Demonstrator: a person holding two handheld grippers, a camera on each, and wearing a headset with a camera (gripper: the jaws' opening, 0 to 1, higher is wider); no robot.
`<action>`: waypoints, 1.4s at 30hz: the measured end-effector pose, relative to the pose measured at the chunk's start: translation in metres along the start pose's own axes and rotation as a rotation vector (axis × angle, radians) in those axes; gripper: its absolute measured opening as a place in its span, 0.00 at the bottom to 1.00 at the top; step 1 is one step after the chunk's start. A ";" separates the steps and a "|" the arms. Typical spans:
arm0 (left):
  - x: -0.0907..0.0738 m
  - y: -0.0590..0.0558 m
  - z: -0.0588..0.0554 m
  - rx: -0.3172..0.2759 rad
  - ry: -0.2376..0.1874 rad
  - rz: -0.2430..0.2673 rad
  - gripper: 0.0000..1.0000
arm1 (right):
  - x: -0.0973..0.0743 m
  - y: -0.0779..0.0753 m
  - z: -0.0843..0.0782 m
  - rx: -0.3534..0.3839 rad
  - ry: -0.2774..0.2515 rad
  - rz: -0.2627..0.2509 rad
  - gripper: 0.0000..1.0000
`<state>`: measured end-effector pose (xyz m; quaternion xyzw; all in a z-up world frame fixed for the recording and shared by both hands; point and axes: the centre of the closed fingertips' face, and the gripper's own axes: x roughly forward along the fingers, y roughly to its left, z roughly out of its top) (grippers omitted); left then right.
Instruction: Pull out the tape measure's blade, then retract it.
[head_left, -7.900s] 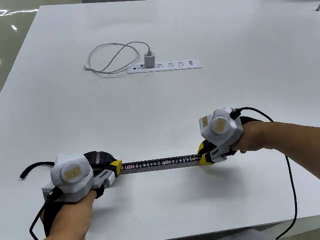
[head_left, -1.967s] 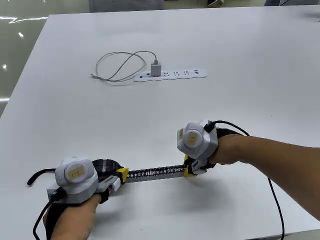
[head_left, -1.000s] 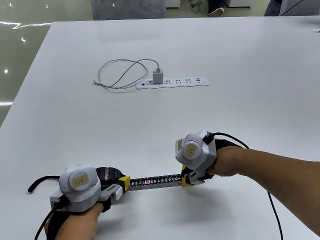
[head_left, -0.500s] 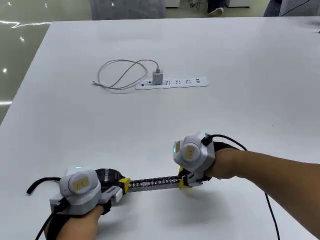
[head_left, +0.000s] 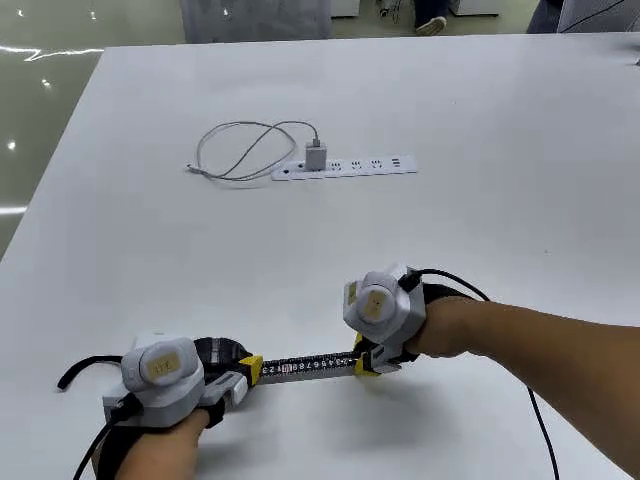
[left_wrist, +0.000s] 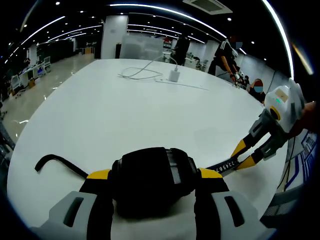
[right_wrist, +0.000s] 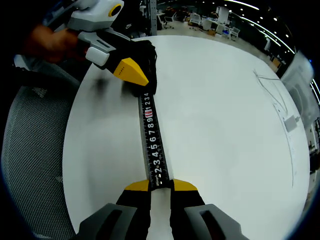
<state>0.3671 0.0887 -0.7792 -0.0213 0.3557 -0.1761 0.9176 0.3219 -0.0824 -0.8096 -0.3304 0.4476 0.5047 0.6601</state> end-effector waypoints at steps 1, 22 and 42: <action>0.000 0.000 0.000 0.000 -0.001 -0.001 0.62 | 0.000 0.000 0.000 -0.006 0.000 0.000 0.10; 0.000 0.000 0.000 -0.015 -0.005 -0.007 0.61 | 0.003 0.001 0.008 0.011 -0.034 0.018 0.09; 0.000 0.001 0.000 -0.019 -0.004 -0.005 0.61 | 0.007 0.001 0.019 0.035 -0.054 0.014 0.10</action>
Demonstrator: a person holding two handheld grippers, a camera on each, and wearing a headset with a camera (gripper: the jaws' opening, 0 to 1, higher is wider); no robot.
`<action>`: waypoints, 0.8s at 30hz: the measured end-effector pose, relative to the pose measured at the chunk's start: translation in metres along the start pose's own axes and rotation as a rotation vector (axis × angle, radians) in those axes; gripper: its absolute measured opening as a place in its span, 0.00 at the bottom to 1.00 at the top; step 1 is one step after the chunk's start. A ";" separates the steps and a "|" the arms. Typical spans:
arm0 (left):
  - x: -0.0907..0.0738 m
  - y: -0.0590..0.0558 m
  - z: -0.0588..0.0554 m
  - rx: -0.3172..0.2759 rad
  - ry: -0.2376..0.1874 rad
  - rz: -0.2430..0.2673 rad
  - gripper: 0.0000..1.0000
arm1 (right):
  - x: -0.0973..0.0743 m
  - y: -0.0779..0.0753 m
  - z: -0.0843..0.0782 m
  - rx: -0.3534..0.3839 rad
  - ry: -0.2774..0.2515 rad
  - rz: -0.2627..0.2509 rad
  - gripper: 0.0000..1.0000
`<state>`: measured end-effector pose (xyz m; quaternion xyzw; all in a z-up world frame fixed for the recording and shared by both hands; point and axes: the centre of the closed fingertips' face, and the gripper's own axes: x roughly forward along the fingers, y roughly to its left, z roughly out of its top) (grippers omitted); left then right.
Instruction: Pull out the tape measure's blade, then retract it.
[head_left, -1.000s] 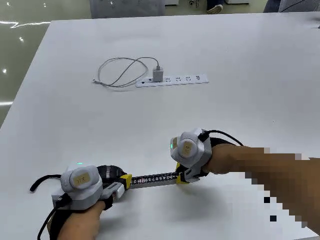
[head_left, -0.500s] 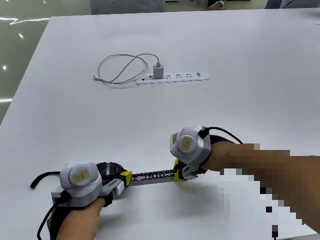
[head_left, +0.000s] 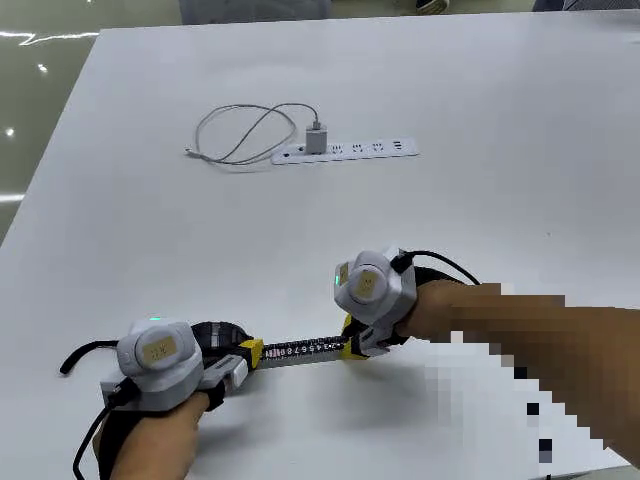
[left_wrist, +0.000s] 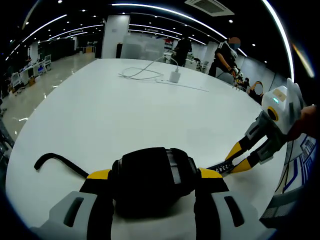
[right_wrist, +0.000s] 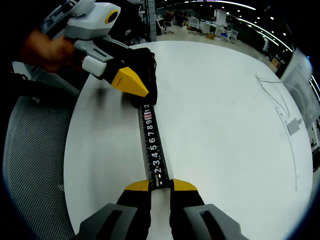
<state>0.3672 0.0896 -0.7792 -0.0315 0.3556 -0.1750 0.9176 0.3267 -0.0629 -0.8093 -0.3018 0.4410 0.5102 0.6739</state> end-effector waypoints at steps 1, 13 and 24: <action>0.000 0.000 0.000 0.001 0.000 0.000 0.61 | 0.000 0.000 0.000 0.005 0.000 0.000 0.10; 0.000 0.000 0.000 -0.003 0.001 0.002 0.61 | 0.003 0.001 0.006 -0.005 -0.018 0.010 0.10; 0.000 0.000 0.001 -0.006 0.003 0.004 0.61 | 0.007 0.003 0.018 -0.016 -0.029 0.011 0.10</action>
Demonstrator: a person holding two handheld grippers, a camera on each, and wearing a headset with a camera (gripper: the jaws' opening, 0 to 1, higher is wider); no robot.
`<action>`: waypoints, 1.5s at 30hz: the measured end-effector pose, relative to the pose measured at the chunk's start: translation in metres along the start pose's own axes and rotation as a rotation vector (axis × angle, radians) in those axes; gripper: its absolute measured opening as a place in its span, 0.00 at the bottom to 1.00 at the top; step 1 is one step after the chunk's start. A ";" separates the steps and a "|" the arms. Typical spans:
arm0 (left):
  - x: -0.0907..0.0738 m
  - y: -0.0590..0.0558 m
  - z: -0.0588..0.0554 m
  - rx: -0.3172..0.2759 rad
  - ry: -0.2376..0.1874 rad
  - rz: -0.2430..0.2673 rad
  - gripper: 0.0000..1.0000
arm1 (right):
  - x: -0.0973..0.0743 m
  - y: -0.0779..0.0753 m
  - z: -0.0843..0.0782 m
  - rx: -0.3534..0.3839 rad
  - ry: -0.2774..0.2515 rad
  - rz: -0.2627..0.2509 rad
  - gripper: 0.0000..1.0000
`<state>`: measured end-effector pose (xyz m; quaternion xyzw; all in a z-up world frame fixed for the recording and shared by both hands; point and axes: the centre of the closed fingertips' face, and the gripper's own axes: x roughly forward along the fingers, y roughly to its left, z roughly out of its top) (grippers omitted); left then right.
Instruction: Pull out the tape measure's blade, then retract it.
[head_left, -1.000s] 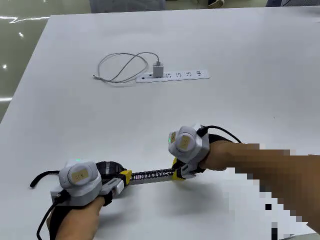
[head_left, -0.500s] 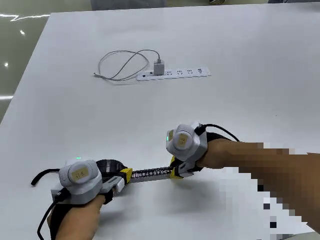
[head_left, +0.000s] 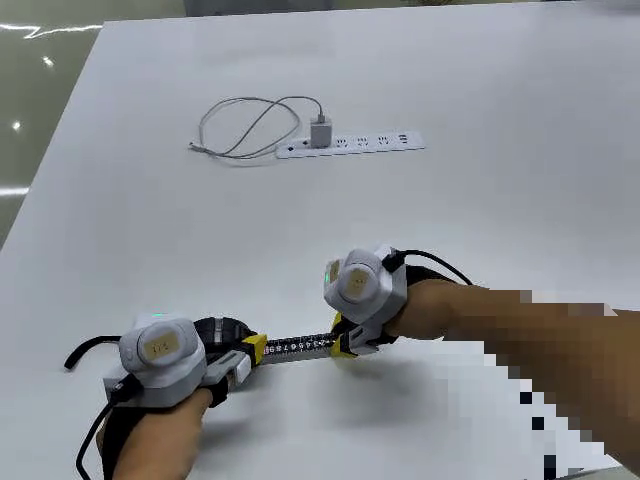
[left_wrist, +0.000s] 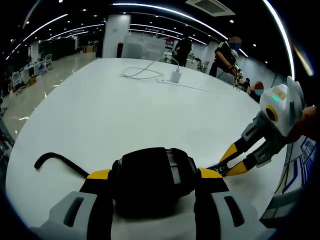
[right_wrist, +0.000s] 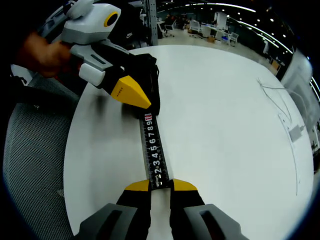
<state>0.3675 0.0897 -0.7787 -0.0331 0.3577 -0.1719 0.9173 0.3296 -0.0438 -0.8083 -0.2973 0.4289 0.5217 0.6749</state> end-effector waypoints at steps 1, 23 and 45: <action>0.000 0.000 0.000 0.001 0.000 0.000 0.61 | 0.000 0.000 0.000 0.003 0.000 0.000 0.10; 0.000 0.000 0.000 0.001 0.000 -0.006 0.61 | 0.007 0.004 0.013 0.004 -0.021 0.001 0.10; 0.000 0.001 0.000 -0.007 -0.001 -0.002 0.61 | 0.011 0.004 0.022 -0.006 -0.057 0.010 0.10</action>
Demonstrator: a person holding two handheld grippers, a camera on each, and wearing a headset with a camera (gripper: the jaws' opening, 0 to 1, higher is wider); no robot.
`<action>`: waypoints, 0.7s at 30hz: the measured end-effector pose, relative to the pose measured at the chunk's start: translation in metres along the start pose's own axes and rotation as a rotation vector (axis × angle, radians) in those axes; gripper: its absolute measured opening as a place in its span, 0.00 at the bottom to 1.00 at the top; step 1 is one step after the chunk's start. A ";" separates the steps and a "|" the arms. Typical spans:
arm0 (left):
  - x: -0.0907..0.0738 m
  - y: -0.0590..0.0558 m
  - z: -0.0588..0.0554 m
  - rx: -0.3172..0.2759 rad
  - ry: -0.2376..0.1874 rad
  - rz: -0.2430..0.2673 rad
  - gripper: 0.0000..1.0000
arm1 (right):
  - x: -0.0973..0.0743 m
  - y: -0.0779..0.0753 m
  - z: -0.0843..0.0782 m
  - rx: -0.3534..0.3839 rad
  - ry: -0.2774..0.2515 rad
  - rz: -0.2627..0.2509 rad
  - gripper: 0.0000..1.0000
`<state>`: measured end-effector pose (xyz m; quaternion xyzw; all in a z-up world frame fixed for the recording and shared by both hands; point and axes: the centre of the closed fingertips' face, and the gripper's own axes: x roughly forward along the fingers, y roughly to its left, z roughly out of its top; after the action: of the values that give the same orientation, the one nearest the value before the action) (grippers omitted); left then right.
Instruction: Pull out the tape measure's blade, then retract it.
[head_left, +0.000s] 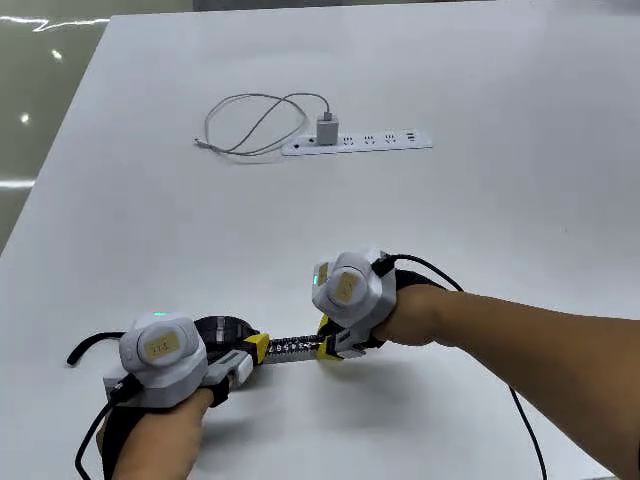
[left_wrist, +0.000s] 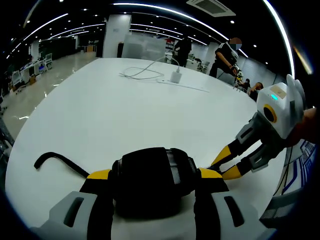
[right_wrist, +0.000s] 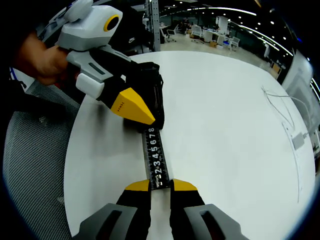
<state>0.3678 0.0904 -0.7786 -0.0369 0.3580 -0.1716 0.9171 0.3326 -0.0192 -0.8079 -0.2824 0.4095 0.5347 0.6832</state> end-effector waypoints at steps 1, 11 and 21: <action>0.000 0.000 0.000 -0.002 0.000 0.000 0.61 | 0.001 0.001 0.001 -0.001 -0.004 0.001 0.10; -0.001 0.000 0.000 -0.001 0.002 -0.005 0.61 | 0.006 0.004 0.010 0.010 -0.030 0.000 0.10; -0.001 -0.001 0.000 -0.001 0.002 -0.008 0.61 | 0.010 0.004 0.016 0.011 -0.039 0.005 0.10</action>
<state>0.3673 0.0901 -0.7780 -0.0388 0.3587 -0.1752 0.9161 0.3338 0.0003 -0.8083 -0.2673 0.3995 0.5396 0.6912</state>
